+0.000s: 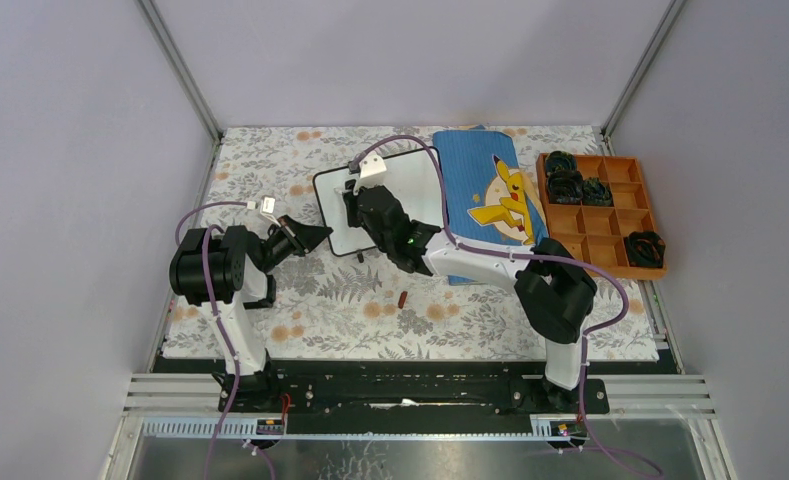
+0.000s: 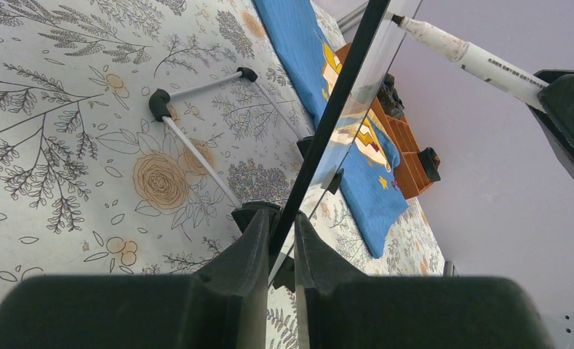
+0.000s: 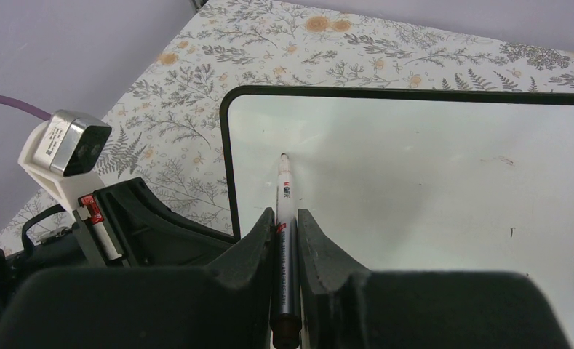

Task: Write a sentence on the whiteboard

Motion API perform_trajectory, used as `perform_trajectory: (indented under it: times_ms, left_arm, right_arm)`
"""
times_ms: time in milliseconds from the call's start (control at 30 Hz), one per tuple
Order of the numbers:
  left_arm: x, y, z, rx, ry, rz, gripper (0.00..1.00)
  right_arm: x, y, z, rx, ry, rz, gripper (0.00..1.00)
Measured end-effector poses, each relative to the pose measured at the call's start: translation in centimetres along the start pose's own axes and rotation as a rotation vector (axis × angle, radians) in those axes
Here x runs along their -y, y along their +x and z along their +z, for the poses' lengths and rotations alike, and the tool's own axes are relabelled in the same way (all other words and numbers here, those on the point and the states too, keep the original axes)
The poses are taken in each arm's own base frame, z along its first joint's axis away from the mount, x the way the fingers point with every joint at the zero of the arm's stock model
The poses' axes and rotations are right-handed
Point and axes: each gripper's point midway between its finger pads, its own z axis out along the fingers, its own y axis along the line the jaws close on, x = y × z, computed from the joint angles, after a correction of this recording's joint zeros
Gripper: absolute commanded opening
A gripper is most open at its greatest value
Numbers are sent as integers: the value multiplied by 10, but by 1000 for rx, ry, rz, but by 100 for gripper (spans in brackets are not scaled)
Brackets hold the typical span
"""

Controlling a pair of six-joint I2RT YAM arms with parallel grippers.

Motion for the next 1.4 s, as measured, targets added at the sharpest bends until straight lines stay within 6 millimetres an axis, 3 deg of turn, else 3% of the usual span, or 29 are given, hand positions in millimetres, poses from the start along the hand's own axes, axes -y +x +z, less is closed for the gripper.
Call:
perform_trajectory:
  times_ms: [367, 833, 1400]
  left_arm:
    - [-1, 0, 0, 0, -1, -1, 9]
    - [-1, -3, 1, 5, 1, -1, 9]
    - [0, -1, 1, -6, 8, -1, 8]
  right_arm:
    - [0, 2, 0, -4, 3, 9, 0]
    - [8, 20, -6, -33, 10, 9, 0]
    - [11, 2, -15, 0, 7, 29, 0]
